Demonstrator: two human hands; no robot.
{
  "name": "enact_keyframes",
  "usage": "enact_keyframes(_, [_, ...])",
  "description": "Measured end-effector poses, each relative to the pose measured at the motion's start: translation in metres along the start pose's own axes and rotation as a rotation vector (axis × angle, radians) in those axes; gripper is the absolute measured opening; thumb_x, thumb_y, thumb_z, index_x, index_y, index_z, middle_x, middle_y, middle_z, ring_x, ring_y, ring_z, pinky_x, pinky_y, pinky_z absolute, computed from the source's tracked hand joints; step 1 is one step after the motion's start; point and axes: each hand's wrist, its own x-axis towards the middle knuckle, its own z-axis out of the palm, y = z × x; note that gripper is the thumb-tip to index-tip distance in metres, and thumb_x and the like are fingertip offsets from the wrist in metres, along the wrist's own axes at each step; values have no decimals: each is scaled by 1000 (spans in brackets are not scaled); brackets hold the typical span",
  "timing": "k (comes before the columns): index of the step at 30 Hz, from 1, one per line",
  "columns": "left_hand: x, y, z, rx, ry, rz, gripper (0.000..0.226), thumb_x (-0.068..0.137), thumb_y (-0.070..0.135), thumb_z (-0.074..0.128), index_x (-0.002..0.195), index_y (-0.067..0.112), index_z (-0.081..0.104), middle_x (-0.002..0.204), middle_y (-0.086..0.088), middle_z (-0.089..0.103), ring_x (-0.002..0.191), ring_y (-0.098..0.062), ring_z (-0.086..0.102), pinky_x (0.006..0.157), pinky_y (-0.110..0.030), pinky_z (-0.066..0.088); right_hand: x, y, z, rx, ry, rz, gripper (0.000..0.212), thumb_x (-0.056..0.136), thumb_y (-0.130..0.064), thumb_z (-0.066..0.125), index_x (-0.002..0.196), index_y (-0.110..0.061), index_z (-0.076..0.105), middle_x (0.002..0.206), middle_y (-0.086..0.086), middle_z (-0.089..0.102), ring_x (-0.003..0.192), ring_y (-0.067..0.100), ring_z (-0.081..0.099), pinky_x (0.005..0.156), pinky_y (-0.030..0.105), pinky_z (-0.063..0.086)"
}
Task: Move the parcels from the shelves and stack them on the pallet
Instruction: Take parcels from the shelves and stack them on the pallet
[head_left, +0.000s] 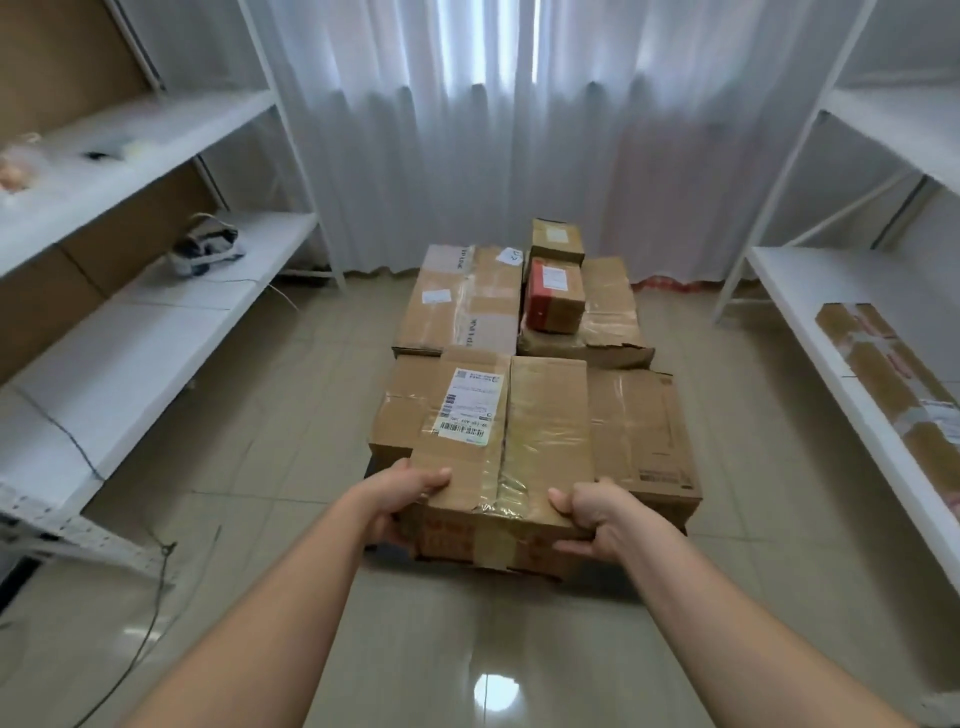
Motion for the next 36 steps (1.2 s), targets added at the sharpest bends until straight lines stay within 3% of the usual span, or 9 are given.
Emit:
enact_keyframes(5, [5, 6, -98, -93, 71, -23, 51, 92, 37, 66, 135, 27, 39, 117, -8, 62, 95, -25, 63, 63, -38, 52, 23, -55, 102, -144, -70, -41, 59, 88, -13, 70, 133, -18, 33, 134, 13, 44, 112, 35, 55, 54, 44, 59])
enact_keyframes(10, [36, 1, -217, -102, 133, -25, 70, 90, 39, 68, 145, 29, 26, 120, -7, 59, 108, -28, 59, 79, -44, 46, 38, -92, 222, -171, -142, 34, 39, 91, -10, 66, 123, -10, 45, 119, 16, 52, 105, 32, 58, 74, 48, 61])
enact_keyframes(14, [61, 7, -315, -111, 124, -19, 82, 87, 44, 70, 151, 36, 19, 117, -5, 59, 102, -25, 60, 66, -36, 49, 47, -112, 320, -102, -186, 102, 26, 93, -9, 62, 118, -9, 53, 117, 12, 58, 92, 25, 58, 64, 46, 59])
enact_keyframes(16, [72, 17, -360, -108, 120, -10, 86, 88, 45, 69, 153, 38, 14, 114, -5, 58, 98, -27, 60, 61, -36, 47, 46, -126, 363, -44, -213, 122, 11, 95, -7, 59, 105, -7, 56, 112, 13, 60, 91, 25, 59, 71, 47, 58])
enact_keyframes(21, [109, 61, -435, -137, 107, 64, 76, 94, 36, 65, 154, 29, 19, 101, 0, 58, 82, -19, 63, 49, -29, 53, 48, -169, 429, 83, -214, 147, 8, 96, -5, 56, 90, -9, 54, 95, 10, 59, 94, 24, 59, 91, 48, 55])
enact_keyframes(25, [155, 94, -465, -128, 76, 99, 63, 95, 34, 64, 149, 23, 32, 103, -1, 62, 85, -17, 63, 62, -34, 54, 72, -214, 451, 97, -166, 137, 18, 92, -8, 62, 109, -10, 57, 98, 10, 55, 88, 25, 57, 87, 47, 57])
enact_keyframes(28, [185, 119, -488, -145, 96, 106, 65, 97, 31, 61, 152, 26, 26, 95, 3, 56, 80, -16, 60, 60, -33, 52, 97, -254, 473, 100, -150, 122, 16, 90, -9, 63, 104, -8, 53, 99, 13, 54, 87, 27, 58, 88, 47, 57])
enact_keyframes(32, [224, 161, -538, -126, 116, 104, 54, 95, 35, 63, 142, 28, 37, 108, -5, 61, 90, -22, 62, 67, -35, 54, 133, -308, 516, 90, -160, 93, 40, 85, -10, 67, 122, -13, 52, 113, 14, 59, 96, 30, 62, 72, 44, 61])
enact_keyframes(36, [251, 215, -588, -81, 136, 118, 48, 97, 34, 60, 140, 29, 39, 109, -8, 62, 93, -24, 63, 65, -35, 53, 150, -365, 553, 127, -202, 104, 35, 87, -11, 66, 120, -11, 55, 116, 15, 60, 103, 30, 61, 74, 42, 60])
